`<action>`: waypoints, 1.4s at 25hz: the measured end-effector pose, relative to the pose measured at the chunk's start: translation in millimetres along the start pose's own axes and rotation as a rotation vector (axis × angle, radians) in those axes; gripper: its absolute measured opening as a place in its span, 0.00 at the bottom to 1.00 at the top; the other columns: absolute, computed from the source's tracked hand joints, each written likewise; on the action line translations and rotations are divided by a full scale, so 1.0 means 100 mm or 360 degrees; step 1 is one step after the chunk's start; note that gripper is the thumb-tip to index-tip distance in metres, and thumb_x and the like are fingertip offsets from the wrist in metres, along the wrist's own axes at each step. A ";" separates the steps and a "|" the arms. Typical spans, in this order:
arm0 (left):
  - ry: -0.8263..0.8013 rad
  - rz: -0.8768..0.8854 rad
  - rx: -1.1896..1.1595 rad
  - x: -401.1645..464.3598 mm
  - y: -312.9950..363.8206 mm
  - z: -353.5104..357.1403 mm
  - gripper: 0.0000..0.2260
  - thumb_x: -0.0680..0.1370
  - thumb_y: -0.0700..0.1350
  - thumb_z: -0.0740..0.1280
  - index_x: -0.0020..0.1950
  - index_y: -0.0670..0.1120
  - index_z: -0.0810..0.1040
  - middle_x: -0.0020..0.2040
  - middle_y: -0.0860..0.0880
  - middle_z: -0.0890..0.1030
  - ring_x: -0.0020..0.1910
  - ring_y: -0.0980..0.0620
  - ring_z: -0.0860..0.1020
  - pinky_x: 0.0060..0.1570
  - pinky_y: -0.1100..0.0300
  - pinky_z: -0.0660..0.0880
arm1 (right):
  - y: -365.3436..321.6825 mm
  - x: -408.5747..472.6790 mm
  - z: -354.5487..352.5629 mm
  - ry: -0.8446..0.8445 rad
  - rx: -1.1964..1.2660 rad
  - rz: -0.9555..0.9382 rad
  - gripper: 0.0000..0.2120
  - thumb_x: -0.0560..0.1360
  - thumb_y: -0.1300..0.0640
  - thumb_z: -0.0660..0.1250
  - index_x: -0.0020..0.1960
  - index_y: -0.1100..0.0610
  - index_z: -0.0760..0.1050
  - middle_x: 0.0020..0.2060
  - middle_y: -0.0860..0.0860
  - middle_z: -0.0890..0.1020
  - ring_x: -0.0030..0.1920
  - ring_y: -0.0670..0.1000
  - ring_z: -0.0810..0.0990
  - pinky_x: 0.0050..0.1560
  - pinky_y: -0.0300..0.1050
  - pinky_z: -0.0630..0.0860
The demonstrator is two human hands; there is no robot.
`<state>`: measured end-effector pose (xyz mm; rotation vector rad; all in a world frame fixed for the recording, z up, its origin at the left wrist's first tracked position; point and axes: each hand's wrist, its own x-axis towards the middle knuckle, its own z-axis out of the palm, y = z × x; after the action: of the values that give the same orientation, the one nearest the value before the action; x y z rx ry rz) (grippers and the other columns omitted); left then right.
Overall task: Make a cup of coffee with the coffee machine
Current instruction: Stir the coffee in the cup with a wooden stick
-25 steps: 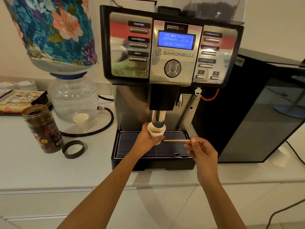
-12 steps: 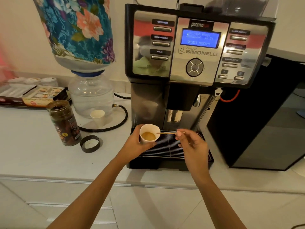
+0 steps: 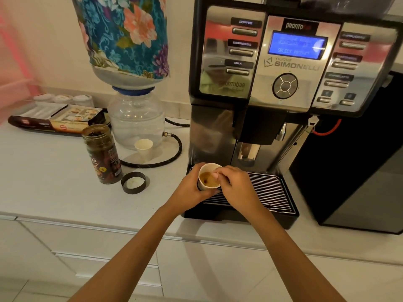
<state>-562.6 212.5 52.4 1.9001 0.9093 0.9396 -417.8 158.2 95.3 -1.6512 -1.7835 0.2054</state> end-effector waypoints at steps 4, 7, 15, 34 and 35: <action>0.0007 0.0007 0.0004 0.00 -0.01 0.01 0.29 0.70 0.51 0.76 0.65 0.58 0.65 0.58 0.63 0.73 0.56 0.67 0.73 0.50 0.77 0.71 | 0.06 0.00 -0.03 0.0147 -0.0106 0.0008 0.11 0.79 0.56 0.61 0.56 0.59 0.79 0.52 0.55 0.82 0.52 0.51 0.78 0.51 0.38 0.71; 0.0012 0.0003 0.0005 0.01 -0.02 0.02 0.28 0.70 0.50 0.76 0.64 0.59 0.65 0.57 0.66 0.72 0.56 0.70 0.72 0.49 0.78 0.70 | 0.04 0.02 -0.03 0.0169 -0.0083 -0.0016 0.12 0.78 0.55 0.62 0.57 0.58 0.79 0.52 0.55 0.83 0.53 0.52 0.79 0.53 0.40 0.73; 0.0010 0.0014 0.0012 0.03 -0.05 0.03 0.29 0.69 0.51 0.76 0.64 0.60 0.64 0.56 0.67 0.72 0.56 0.67 0.74 0.49 0.77 0.71 | 0.04 0.06 -0.05 0.0194 -0.0137 0.0012 0.12 0.79 0.55 0.62 0.57 0.58 0.79 0.52 0.55 0.83 0.52 0.52 0.79 0.52 0.42 0.75; -0.0004 -0.0019 0.0051 0.05 -0.03 0.03 0.29 0.69 0.52 0.76 0.61 0.66 0.62 0.55 0.68 0.70 0.53 0.66 0.73 0.44 0.80 0.70 | 0.06 0.06 -0.09 0.0232 -0.0151 0.0022 0.11 0.78 0.55 0.63 0.55 0.58 0.80 0.50 0.55 0.83 0.49 0.51 0.80 0.49 0.44 0.78; -0.0006 -0.0014 0.0046 0.05 -0.03 0.03 0.28 0.69 0.52 0.76 0.60 0.66 0.62 0.55 0.68 0.70 0.54 0.67 0.73 0.44 0.80 0.70 | 0.05 0.06 -0.09 0.0227 -0.0150 -0.0004 0.11 0.78 0.55 0.63 0.55 0.58 0.80 0.50 0.55 0.83 0.49 0.51 0.80 0.49 0.44 0.78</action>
<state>-558.5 216.8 50.0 1.9199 0.9328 0.9224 -408.3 161.7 101.7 -1.6848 -1.7107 0.0022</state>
